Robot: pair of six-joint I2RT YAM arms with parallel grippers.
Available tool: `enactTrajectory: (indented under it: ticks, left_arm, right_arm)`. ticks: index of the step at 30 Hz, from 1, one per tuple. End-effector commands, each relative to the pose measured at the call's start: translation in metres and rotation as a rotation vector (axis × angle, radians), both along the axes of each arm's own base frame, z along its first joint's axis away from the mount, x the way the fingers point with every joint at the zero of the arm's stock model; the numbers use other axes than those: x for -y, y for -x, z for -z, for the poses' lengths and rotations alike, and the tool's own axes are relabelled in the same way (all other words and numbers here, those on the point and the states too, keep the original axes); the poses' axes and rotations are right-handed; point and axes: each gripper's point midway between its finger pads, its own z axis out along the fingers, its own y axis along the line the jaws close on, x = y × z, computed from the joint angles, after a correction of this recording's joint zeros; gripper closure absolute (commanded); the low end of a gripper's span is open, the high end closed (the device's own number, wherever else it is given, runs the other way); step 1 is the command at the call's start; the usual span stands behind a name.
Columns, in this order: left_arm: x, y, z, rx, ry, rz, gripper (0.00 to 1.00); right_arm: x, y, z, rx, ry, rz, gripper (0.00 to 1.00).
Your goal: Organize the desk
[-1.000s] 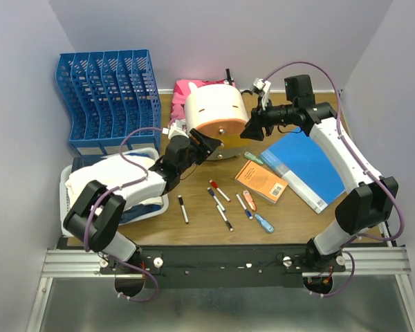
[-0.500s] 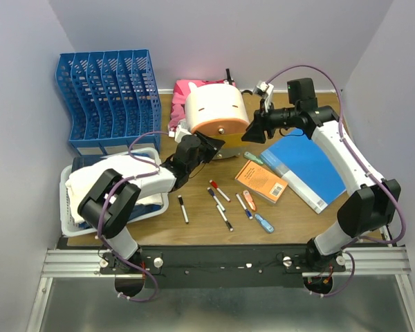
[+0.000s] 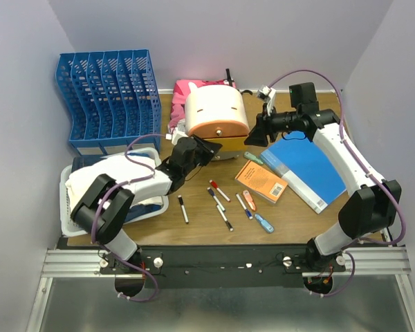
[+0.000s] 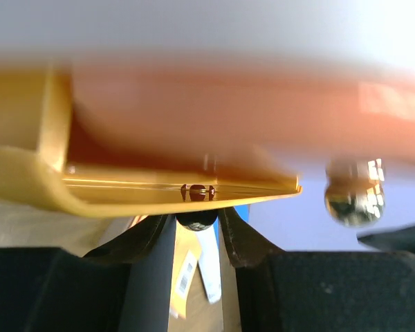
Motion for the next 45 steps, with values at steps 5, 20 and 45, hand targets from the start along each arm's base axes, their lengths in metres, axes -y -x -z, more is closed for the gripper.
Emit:
enactTrajectory:
  ticks: [5, 20, 45]
  left_arm:
    - [-0.003, 0.06, -0.003, -0.076, 0.053, 0.097, 0.85]
    - [-0.003, 0.081, -0.017, -0.072, 0.053, 0.139, 0.28]
    - [-0.065, 0.109, -0.048, 0.016, -0.073, 0.056, 0.1]
  right_arm:
    - [0.007, 0.002, 0.001, 0.026, 0.001, 0.008, 0.43]
    - [0.007, 0.018, 0.0, 0.026, 0.002, -0.065, 0.43]
    - [0.018, 0.077, 0.006, 0.059, 0.031, -0.253, 0.42]
